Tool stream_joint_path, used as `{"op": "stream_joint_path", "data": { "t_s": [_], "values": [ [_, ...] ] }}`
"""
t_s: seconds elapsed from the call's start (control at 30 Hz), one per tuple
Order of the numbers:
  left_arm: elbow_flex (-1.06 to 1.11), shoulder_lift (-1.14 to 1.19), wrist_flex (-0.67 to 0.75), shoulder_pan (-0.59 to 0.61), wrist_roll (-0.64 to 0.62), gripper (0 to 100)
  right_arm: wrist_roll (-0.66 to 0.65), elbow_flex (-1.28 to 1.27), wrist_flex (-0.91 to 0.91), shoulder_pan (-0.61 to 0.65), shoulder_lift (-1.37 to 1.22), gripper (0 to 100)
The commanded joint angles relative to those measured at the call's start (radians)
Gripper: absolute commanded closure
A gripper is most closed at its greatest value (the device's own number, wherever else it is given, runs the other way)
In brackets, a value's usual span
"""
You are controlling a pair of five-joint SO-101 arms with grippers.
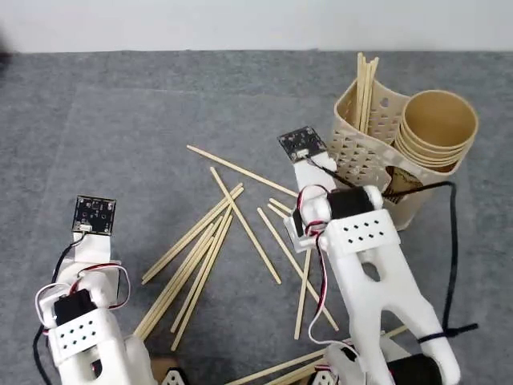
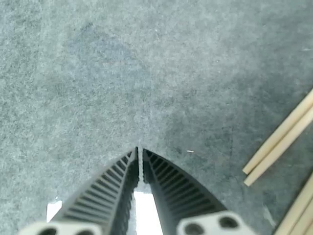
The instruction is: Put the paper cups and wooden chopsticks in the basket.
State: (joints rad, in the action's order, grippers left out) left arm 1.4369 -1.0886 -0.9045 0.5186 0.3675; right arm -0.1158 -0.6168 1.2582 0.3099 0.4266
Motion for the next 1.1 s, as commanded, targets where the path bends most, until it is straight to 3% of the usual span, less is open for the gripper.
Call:
{"op": "stream_joint_path", "data": {
  "t_s": [0.0,0.57,0.77,1.0,1.07],
  "values": [
    [-0.008,-0.018,0.026,-0.005,0.009,98,-0.023,-0.008,-0.065,0.008,-0.001,73.5],
    [-0.007,-0.018,0.026,-0.005,0.009,98,-0.051,0.215,-0.12,-0.019,-0.495,73.4],
    [-0.007,-0.018,0.026,-0.005,0.009,98,-0.141,0.255,-0.12,-0.058,-0.605,73.7],
    [-0.007,-0.018,0.026,-0.005,0.009,98,-0.146,0.255,-0.12,-0.056,-0.622,96.6],
    [-0.007,-0.018,0.026,-0.005,0.009,98,-0.146,0.255,-0.12,-0.054,-0.622,99.1]
  ]
}}
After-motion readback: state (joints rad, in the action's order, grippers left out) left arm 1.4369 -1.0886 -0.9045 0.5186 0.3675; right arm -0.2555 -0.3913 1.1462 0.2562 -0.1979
